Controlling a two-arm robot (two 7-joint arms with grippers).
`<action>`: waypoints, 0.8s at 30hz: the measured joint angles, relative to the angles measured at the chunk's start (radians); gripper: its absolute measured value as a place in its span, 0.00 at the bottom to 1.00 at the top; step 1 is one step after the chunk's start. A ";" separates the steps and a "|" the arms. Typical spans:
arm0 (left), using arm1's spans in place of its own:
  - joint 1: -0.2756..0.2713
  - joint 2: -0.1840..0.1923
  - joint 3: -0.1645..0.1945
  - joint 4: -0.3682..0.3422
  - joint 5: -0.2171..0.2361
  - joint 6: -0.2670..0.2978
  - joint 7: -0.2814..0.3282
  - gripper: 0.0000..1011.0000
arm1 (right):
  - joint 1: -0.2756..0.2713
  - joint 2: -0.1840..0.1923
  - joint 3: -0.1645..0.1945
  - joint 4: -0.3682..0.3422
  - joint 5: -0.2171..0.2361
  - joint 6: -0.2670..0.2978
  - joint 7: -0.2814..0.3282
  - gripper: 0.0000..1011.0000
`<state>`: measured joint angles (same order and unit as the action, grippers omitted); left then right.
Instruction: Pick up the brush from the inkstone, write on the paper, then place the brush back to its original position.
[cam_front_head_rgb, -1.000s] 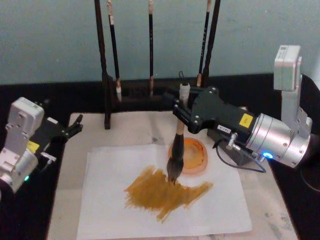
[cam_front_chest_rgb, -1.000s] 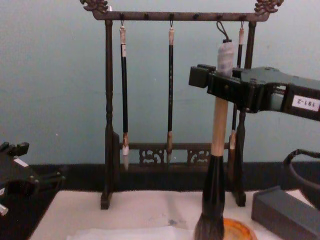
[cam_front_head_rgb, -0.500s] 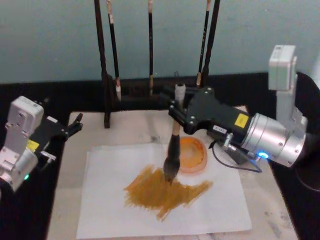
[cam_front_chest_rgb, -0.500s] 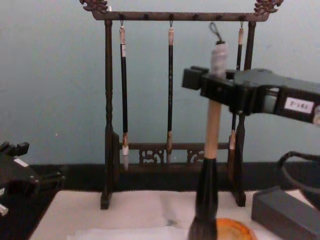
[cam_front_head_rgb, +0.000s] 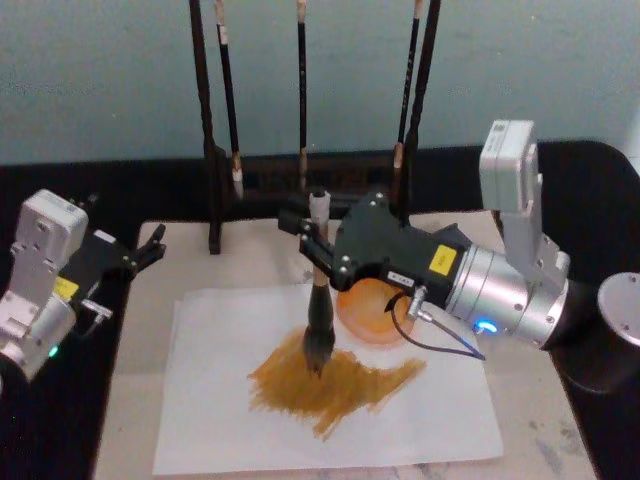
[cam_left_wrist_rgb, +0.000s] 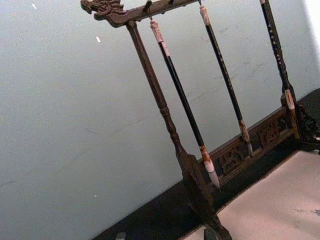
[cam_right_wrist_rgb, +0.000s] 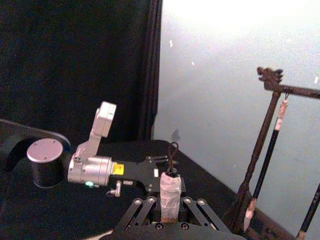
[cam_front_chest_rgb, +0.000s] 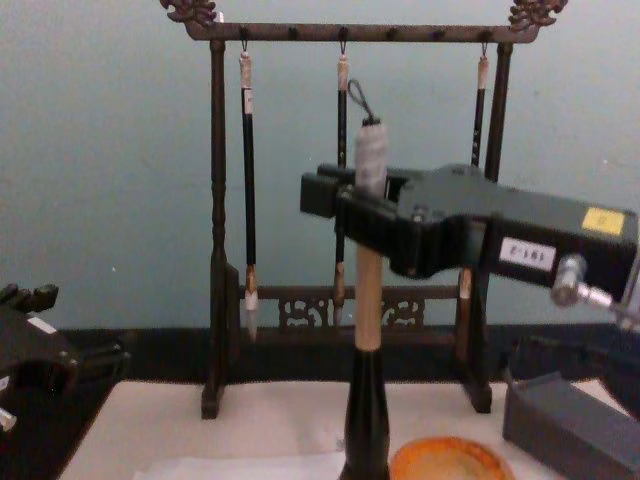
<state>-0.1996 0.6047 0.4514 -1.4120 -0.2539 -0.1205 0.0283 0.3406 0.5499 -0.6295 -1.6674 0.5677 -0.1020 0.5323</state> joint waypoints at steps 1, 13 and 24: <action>0.000 0.000 0.000 0.000 0.000 0.000 0.000 1.00 | -0.004 -0.004 -0.002 0.005 -0.006 0.000 0.000 0.15; 0.000 0.000 0.000 0.000 0.000 0.000 0.000 1.00 | -0.041 -0.019 0.001 0.045 -0.032 0.000 0.019 0.15; 0.000 0.000 0.000 0.000 0.000 0.000 0.000 1.00 | -0.058 -0.005 0.044 0.054 -0.070 -0.002 0.005 0.15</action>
<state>-0.1996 0.6047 0.4514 -1.4120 -0.2539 -0.1205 0.0283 0.2830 0.5452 -0.5858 -1.6130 0.4977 -0.1036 0.5372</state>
